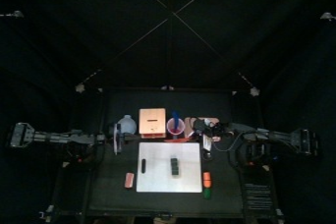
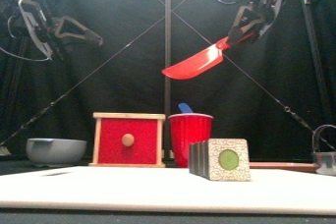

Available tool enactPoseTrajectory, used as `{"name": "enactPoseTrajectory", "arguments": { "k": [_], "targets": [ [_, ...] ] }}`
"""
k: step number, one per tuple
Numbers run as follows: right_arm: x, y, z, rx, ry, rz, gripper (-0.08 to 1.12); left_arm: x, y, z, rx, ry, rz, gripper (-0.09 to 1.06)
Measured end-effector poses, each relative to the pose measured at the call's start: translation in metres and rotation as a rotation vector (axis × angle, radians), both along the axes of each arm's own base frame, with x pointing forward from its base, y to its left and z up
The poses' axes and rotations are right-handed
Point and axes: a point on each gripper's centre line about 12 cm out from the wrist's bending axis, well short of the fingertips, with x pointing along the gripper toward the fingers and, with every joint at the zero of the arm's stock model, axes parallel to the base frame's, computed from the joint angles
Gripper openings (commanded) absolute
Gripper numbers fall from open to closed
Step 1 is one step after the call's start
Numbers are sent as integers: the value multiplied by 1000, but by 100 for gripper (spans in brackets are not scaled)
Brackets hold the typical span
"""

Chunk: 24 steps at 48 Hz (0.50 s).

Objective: Place sushi on board then cut the sushi with the knife then place the pieces on the plate
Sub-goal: Grasp knife edge with left hand

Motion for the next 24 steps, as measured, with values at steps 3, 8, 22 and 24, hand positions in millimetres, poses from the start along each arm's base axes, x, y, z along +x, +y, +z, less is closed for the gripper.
{"name": "enactPoseTrajectory", "arguments": {
  "k": [3, 8, 22, 24],
  "targets": [
    [-1, 4, -10, -22, -18, 10, 23, 5, -1, 5, 1, -8, -5, -2],
    [-1, 10, -25, -53, -57, 28, 23, 14, -3, 9, 2, -6, -16, 2],
    [0, 33, -42, -58, -201, 67, 23, 44, -22, 5, -18, 109, -94, 40],
    [0, 34, -44, -51, -210, 66, 23, 47, -23, 5, -24, 126, -99, 48]
  ]
}}
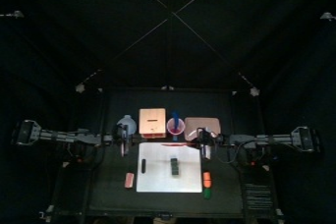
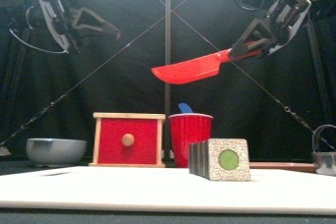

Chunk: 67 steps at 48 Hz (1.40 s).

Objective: Place sushi on board then cut the sushi with the knife then place the pieces on the plate
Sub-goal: Grasp knife edge with left hand

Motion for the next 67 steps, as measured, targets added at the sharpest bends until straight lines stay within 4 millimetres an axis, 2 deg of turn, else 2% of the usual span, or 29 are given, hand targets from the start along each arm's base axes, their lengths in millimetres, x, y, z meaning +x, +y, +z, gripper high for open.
{"name": "enactPoseTrajectory", "arguments": {
  "k": [8, 16, 24, 44, 67],
  "targets": [
    [5, 5, -11, 29, 30, 3, 23, 14, -4, -3, -12, 90, -18, 71],
    [11, 8, -22, 29, 67, 10, 23, 26, -8, -7, -18, 167, -35, 83],
    [17, 11, -26, 30, 81, 17, 23, 38, -13, -19, -23, 248, -50, 83],
    [21, 16, -33, 53, 105, 21, 23, 76, -17, -69, -64, 473, -47, 84],
    [23, 19, -39, 51, 125, 31, 23, 91, -19, -82, -36, 509, -61, 81]
  ]
}}
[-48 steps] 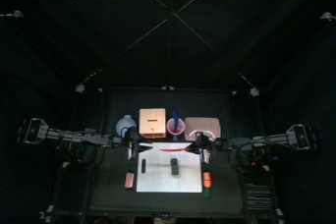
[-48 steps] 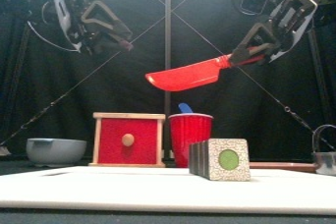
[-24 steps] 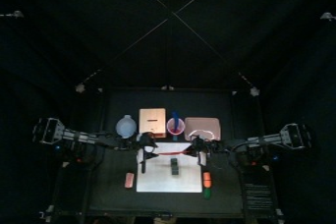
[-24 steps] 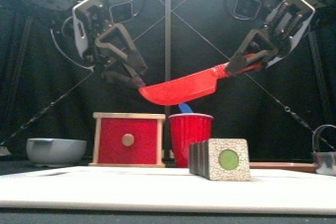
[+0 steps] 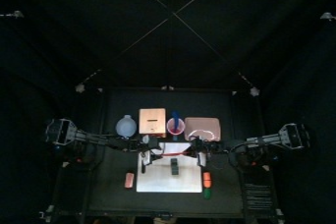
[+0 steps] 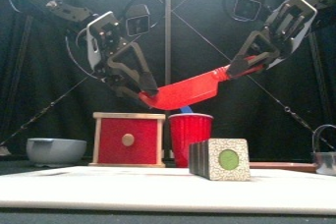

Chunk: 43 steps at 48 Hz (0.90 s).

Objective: Place sushi on board then cut the sushi with the knife then place the pieces on the plate
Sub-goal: Grasp knife edge with left hand

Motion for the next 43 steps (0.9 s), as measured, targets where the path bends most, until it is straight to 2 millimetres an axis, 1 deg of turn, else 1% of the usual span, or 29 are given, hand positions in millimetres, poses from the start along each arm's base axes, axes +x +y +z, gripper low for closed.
{"name": "enactPoseTrajectory", "arguments": {
  "k": [16, 32, 43],
  "targets": [
    [0, 1, -1, -2, 0, 3, 23, 8, -1, -7, 5, 14, -5, 73],
    [0, 3, -1, 3, 2, 6, 23, 10, -2, -7, 15, 13, -16, 55],
    [-4, 5, -8, 47, 28, -12, 23, 14, -4, -9, 22, 14, -25, 46]
  ]
}}
